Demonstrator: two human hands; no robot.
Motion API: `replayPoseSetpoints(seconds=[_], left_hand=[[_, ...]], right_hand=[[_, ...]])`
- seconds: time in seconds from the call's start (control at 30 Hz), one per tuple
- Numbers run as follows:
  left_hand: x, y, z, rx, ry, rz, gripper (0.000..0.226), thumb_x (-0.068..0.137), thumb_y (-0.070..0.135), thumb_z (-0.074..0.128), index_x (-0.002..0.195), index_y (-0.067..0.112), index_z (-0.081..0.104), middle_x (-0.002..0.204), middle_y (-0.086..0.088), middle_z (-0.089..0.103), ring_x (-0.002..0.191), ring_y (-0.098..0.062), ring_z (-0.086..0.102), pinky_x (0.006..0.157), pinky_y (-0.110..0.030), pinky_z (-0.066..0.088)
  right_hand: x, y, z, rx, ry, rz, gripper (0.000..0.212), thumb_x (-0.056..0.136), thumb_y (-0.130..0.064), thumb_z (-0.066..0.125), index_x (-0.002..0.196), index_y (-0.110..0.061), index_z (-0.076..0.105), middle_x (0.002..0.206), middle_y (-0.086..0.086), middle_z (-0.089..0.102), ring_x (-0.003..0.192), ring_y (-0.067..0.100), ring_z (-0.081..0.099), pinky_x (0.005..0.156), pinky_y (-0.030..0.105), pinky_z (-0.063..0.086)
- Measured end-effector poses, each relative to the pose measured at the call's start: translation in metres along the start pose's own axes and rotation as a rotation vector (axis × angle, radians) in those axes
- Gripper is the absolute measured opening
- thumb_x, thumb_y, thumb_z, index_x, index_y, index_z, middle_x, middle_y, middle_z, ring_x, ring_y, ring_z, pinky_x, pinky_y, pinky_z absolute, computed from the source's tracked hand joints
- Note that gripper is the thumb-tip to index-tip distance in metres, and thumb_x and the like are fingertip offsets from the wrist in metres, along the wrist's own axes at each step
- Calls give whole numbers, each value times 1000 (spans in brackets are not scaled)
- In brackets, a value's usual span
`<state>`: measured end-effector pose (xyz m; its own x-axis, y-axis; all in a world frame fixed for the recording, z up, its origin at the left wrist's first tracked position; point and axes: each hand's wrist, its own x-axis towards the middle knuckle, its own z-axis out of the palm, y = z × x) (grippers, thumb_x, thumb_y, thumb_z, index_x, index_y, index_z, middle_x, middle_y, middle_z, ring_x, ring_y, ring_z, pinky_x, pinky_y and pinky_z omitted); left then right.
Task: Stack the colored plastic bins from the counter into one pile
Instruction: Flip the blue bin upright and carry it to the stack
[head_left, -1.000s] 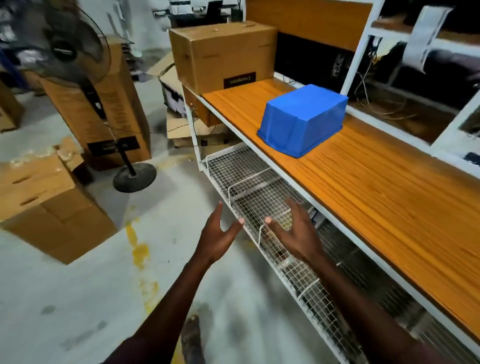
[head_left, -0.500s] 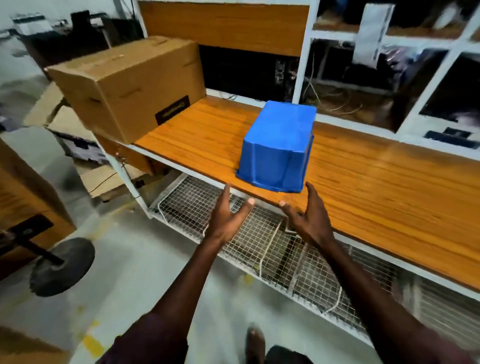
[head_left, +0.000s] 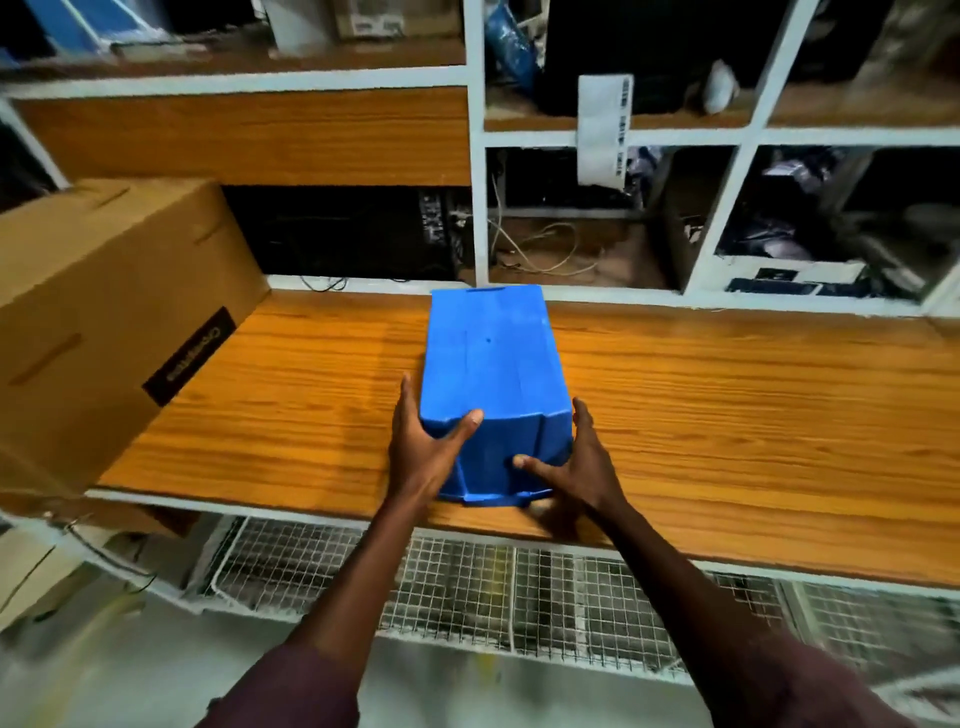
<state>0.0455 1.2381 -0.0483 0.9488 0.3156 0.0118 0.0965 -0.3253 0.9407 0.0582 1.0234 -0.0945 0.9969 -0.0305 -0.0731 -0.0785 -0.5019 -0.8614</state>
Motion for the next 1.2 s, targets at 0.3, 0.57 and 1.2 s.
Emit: replayPoseSetpoints(seconds=[0.3,0.57,1.2], left_hand=[[31,-26,-19,-387,-208,-7,97,70,47,88,153,33,38,143,8,58,123,-8,61,102,-34,53],[23,-26,-18,-767,-427,-291,48,94,29,64,135,40,43,132,9,62,119,-20,61,96,-56,50],[47,-11,-52,-603,-437,-10,65,93,46,57,152,23,43,147,12,54,135,-4,50,108,-25,44]], right_hand=[[-16,-43,1,-49,181,-125,123,54,-63,92,159,-30,38,155,-3,54,141,16,51,114,45,46],[-43,-150,-31,-727,199,-86,119,62,-61,90,161,-45,25,164,7,34,151,28,29,109,51,45],[-33,-154,30,-1050,289,-478,108,43,-46,100,141,-26,60,150,22,52,145,46,43,99,56,53]])
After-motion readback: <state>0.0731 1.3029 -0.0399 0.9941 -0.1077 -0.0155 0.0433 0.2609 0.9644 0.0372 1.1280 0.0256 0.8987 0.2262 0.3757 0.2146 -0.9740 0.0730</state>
